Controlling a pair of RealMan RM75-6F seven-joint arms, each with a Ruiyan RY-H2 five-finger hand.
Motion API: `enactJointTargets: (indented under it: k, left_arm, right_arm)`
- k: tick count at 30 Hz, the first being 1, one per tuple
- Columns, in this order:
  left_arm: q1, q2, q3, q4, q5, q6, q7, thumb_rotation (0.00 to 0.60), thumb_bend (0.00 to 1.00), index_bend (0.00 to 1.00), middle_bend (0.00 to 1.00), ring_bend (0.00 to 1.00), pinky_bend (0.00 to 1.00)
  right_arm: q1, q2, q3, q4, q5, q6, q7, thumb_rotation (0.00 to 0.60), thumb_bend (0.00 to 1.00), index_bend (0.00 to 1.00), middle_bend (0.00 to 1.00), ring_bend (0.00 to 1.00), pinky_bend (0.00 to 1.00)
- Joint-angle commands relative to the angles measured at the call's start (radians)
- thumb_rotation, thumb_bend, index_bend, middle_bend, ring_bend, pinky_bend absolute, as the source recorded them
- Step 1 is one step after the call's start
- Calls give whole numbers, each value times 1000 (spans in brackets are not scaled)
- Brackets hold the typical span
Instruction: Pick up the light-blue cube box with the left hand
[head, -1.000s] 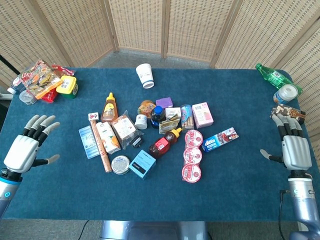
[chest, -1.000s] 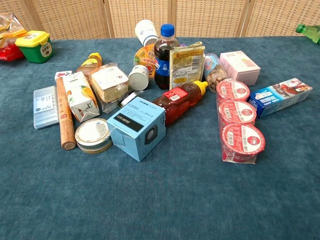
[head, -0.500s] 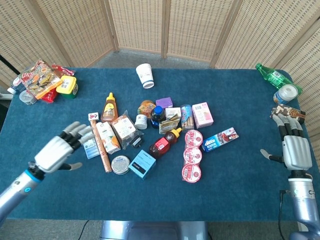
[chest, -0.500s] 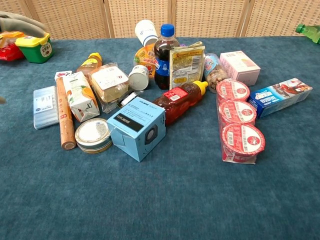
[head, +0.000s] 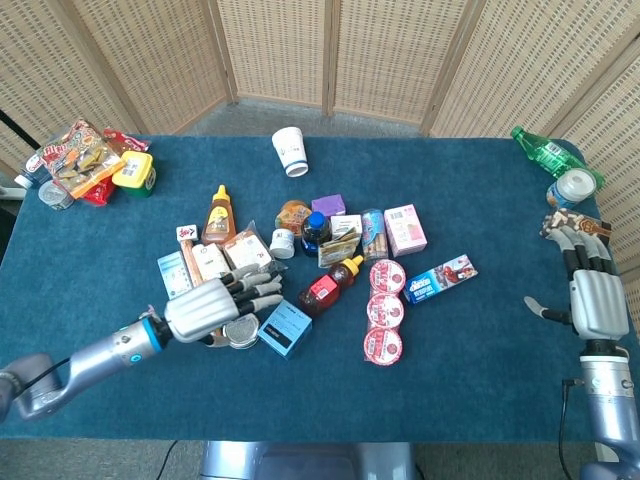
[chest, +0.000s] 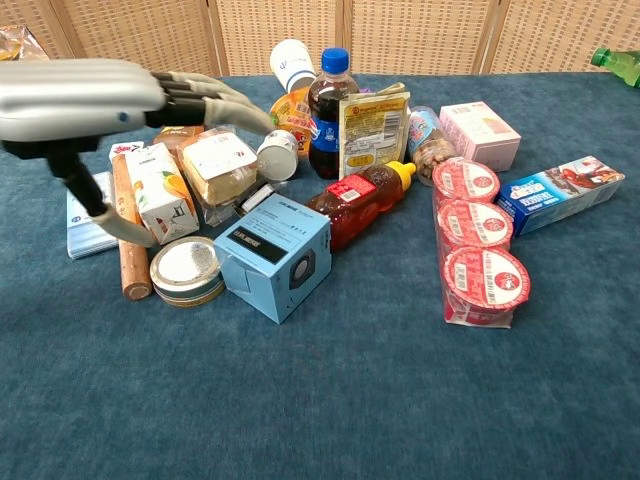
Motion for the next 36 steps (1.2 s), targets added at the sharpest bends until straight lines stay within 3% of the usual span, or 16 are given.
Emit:
enactJointTargets:
  k: [1, 23, 29, 31, 36]
  left_arm:
    - [-36, -30, 1, 5, -1, -32, -4, 600, 74, 0, 0, 0, 0]
    - [-157, -198, 10, 67, -112, -148, 0, 600, 75, 29, 0, 0, 0]
    - [-173, -211, 16, 72, -132, -156, -12, 600, 74, 145, 13, 48, 263]
    - [-176, -216, 16, 75, -142, -158, -6, 600, 73, 208, 109, 177, 406]
    - [-181, -221, 19, 76, -161, -164, 9, 600, 74, 315, 325, 351, 589]
  right_arm:
    - [-1, 0, 1, 0, 1, 0, 2, 600, 51, 89, 0, 0, 0]
    - [-1, 3, 5, 3, 6, -4, 18, 600, 51, 90, 0, 0, 0]
    - [-2, 3, 6, 3, 9, -5, 19, 600, 49, 91, 0, 0, 0]
    - [-2, 3, 6, 2, 9, -5, 20, 600, 51, 90, 0, 0, 0]
    - [-3, 4, 7, 1, 12, -7, 24, 600, 53, 91, 0, 0, 0]
